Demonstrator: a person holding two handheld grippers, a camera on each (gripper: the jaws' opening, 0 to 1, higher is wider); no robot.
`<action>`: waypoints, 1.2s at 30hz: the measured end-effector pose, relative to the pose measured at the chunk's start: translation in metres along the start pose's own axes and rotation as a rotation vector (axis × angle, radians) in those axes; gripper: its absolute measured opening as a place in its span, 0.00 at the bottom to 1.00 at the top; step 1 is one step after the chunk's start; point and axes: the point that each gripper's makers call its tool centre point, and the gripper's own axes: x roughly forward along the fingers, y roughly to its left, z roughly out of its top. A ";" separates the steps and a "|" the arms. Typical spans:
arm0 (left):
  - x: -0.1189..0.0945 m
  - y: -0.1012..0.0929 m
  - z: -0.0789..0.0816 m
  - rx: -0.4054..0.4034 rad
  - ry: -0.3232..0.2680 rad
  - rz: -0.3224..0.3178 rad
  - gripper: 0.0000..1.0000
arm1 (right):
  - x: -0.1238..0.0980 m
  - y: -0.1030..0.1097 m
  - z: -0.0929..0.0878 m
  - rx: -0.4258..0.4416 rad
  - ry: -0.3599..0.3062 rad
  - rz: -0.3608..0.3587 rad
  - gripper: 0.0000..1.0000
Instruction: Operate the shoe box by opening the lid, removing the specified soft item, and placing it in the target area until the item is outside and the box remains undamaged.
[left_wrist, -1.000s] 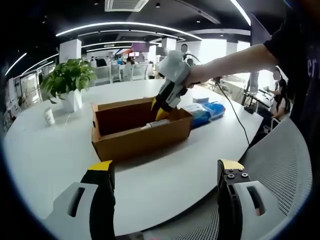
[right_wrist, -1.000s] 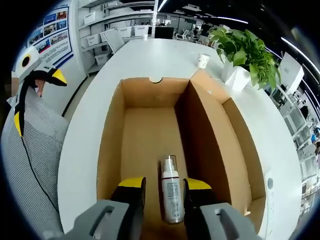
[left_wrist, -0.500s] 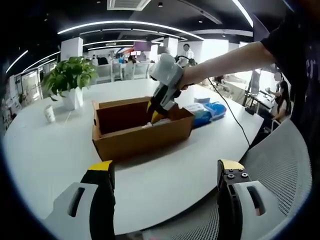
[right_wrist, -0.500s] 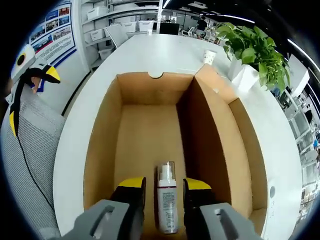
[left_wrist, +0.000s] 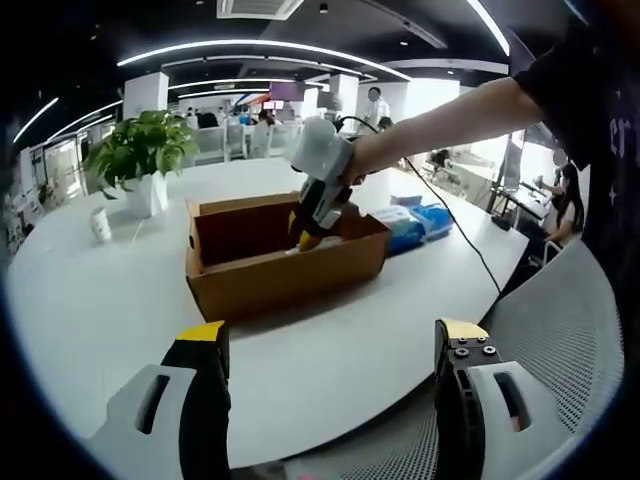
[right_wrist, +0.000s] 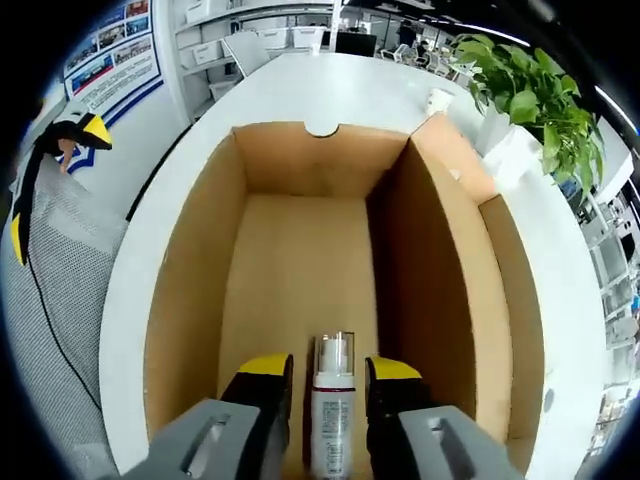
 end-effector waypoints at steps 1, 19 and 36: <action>0.000 0.000 0.000 0.000 0.001 -0.001 0.83 | 0.001 0.001 0.000 -0.001 0.005 0.005 0.24; 0.001 0.002 -0.002 -0.009 0.005 -0.001 0.83 | 0.027 -0.004 -0.003 -0.010 0.080 0.011 0.18; 0.001 0.003 -0.001 -0.014 -0.004 0.000 0.83 | 0.025 -0.007 -0.004 -0.003 0.070 -0.001 0.14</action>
